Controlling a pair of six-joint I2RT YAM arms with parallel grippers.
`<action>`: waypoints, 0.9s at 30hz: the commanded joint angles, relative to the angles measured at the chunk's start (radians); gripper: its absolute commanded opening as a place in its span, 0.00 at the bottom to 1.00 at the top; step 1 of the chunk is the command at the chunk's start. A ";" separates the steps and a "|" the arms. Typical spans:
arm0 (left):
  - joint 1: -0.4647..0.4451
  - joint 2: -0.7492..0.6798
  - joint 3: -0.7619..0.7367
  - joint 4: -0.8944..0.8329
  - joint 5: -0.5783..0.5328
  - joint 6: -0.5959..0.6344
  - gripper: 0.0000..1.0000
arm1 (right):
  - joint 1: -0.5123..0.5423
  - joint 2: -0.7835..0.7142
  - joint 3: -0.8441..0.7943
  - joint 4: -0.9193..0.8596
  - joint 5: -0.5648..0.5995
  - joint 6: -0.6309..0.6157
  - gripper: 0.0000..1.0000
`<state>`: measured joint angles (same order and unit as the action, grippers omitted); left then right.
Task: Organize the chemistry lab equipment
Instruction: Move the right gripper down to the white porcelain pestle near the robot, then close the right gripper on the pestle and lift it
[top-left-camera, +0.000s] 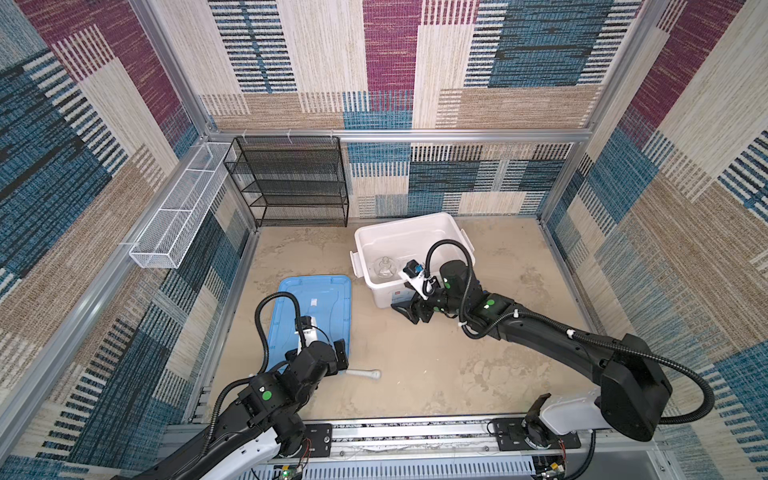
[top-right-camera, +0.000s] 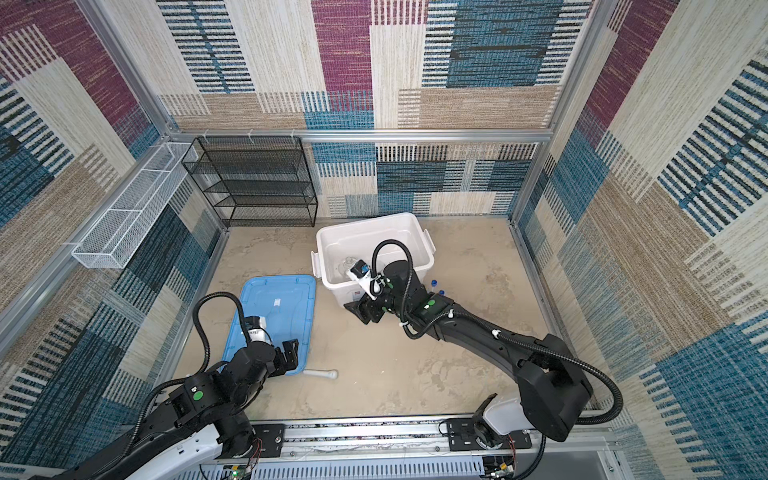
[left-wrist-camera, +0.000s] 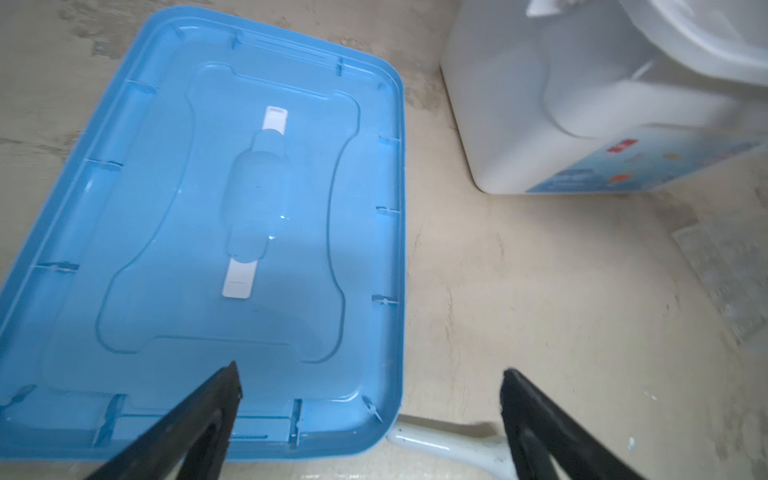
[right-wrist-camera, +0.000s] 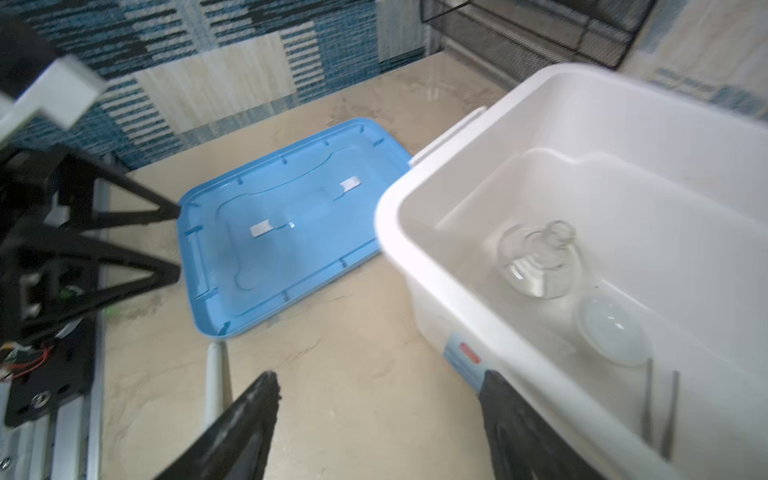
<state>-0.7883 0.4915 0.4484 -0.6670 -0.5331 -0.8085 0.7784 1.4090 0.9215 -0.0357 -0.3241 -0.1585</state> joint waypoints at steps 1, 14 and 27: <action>0.077 -0.034 -0.018 -0.028 -0.013 -0.007 0.99 | 0.090 0.032 -0.032 0.092 -0.030 -0.024 0.77; 0.352 -0.031 -0.075 0.042 0.152 0.034 0.99 | 0.368 0.351 0.110 -0.032 0.042 -0.104 0.71; 0.408 0.023 -0.063 0.098 0.270 0.079 0.99 | 0.395 0.468 0.150 -0.087 0.139 -0.152 0.66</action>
<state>-0.3817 0.4938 0.3740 -0.6182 -0.3058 -0.7696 1.1706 1.8614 1.0599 -0.1219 -0.2283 -0.2901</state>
